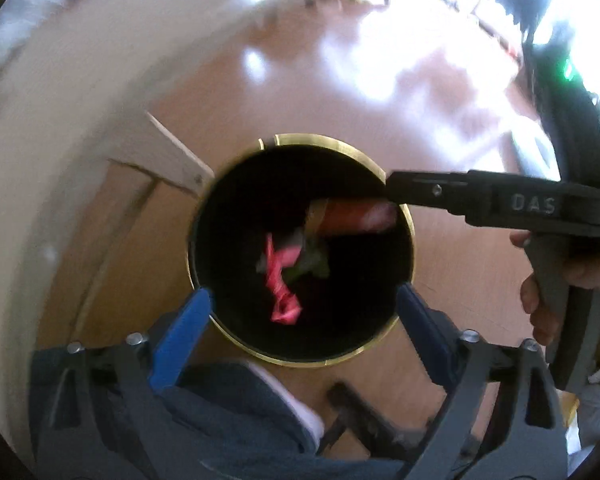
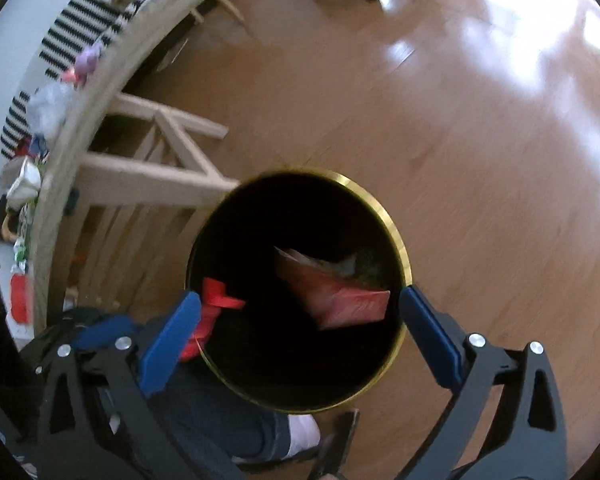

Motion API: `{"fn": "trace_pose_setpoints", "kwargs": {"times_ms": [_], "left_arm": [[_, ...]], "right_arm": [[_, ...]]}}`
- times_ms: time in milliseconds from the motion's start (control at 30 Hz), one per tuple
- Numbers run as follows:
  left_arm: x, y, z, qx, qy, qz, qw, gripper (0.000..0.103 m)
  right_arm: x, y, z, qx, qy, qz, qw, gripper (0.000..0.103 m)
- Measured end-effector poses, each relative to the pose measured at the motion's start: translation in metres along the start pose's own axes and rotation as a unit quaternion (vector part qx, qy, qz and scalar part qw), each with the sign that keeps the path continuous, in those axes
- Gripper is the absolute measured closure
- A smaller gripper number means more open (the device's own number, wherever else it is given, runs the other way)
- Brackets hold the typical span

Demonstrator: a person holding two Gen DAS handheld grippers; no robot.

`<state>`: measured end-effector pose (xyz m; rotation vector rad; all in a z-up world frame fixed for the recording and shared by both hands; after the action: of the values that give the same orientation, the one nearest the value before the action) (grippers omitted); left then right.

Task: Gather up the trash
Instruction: 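Open both grippers to release the ribbon and box into the bin, then move both grippers back over the table toward the blister pack and plastic bag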

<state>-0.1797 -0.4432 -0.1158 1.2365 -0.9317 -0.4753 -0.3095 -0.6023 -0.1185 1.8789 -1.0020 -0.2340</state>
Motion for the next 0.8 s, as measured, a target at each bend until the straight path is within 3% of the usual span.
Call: {"fn": "trace_pose_setpoints", "kwargs": {"times_ms": [133, 267, 333, 500, 600, 700, 800], "left_arm": [[0.003, 0.021, 0.000, -0.007, 0.010, 0.019, 0.9997, 0.010], [0.008, 0.061, -0.002, -0.029, 0.015, 0.061, 0.9976, 0.006], [0.008, 0.084, -0.014, -0.031, 0.018, 0.083, 0.9959, 0.006], [-0.009, 0.131, -0.086, 0.056, 0.092, 0.134, 0.9851, 0.006], [-0.030, 0.151, -0.153, 0.124, 0.150, 0.141, 0.9707, 0.006], [-0.060, 0.167, -0.230, 0.199, 0.223, 0.130, 0.9455, 0.006], [-0.090, 0.178, -0.300, 0.241, 0.295, 0.108, 0.9182, 0.006]], "right_arm": [[0.012, 0.029, -0.005, -0.026, 0.014, 0.054, 0.998, 0.007], [0.025, 0.058, -0.044, -0.066, 0.099, 0.126, 0.985, 0.007], [0.029, 0.064, -0.067, -0.064, 0.136, 0.141, 0.979, 0.007], [0.033, 0.039, -0.146, -0.036, 0.228, 0.123, 0.965, 0.007], [0.034, 0.012, -0.186, -0.040, 0.273, 0.103, 0.955, 0.007], [0.040, -0.013, -0.216, -0.048, 0.297, 0.092, 0.949, 0.007], [0.044, -0.036, -0.238, -0.059, 0.313, 0.077, 0.945, 0.007]]}}
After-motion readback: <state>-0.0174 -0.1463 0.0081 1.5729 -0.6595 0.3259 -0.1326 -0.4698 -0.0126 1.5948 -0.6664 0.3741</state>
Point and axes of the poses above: each gripper's, at about its wrist camera, not at the fingertips, and y roughly against the way its jaws point, z to its right, x to its top, the point moved 3 cm from there along -y, roughly the way its jaws point, and after that the axes turned 9 degrees about x, right-handed, at the moved point
